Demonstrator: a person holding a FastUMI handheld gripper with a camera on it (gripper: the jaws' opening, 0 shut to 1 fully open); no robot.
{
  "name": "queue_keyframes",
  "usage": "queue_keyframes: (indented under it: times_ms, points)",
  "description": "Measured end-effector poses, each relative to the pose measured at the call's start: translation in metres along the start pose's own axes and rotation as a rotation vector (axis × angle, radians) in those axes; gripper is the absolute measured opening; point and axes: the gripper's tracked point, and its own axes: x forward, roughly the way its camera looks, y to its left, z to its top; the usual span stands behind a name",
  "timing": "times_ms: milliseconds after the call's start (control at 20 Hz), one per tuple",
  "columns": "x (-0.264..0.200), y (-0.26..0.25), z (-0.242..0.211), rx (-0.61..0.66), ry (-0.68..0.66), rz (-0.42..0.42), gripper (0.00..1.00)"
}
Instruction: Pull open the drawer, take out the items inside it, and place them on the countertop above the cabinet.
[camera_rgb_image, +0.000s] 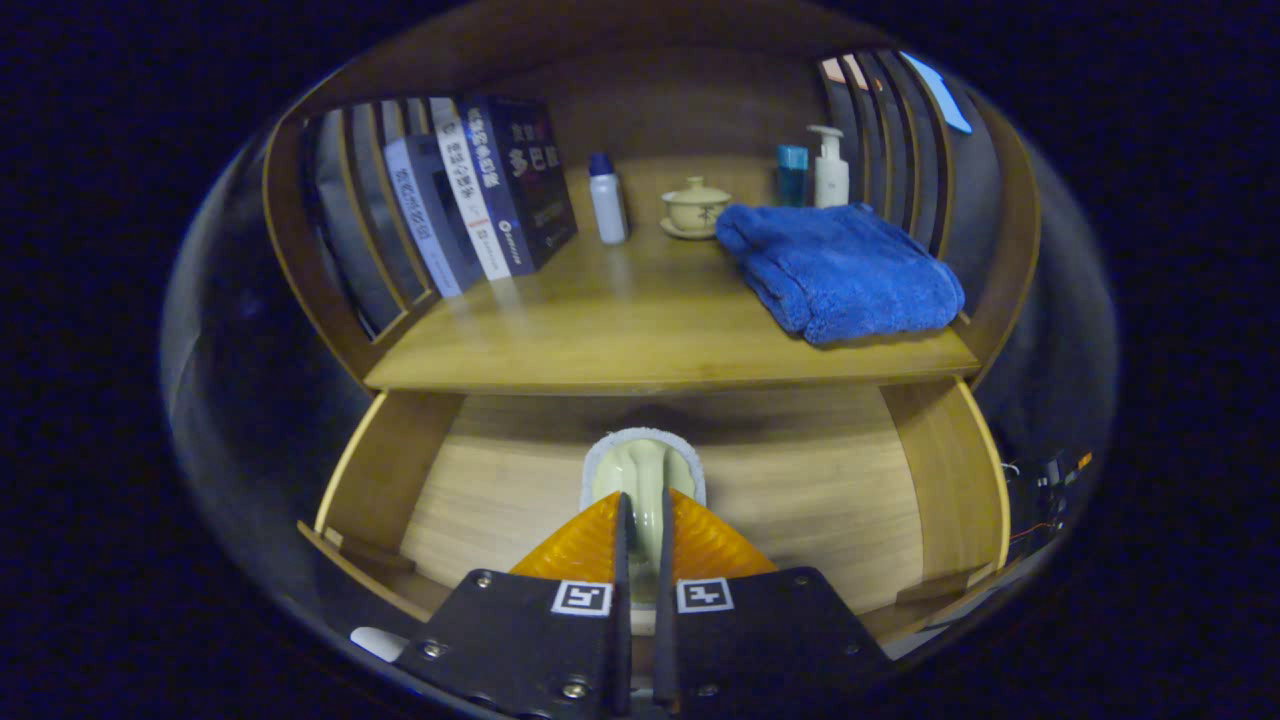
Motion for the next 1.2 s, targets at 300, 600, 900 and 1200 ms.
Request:
queue_keyframes:
  times_ms: [300,600,900,1200]
  points:
    - [-0.049,0.01,0.038,-0.041,-0.239,-0.028,0.1]
    - [-0.09,0.018,0.077,-0.015,-0.534,-0.019,0.1]
    - [-0.128,0.013,0.114,0.046,-0.716,-0.021,0.09]
    - [-0.125,0.012,0.157,0.047,-0.698,-0.052,0.09]
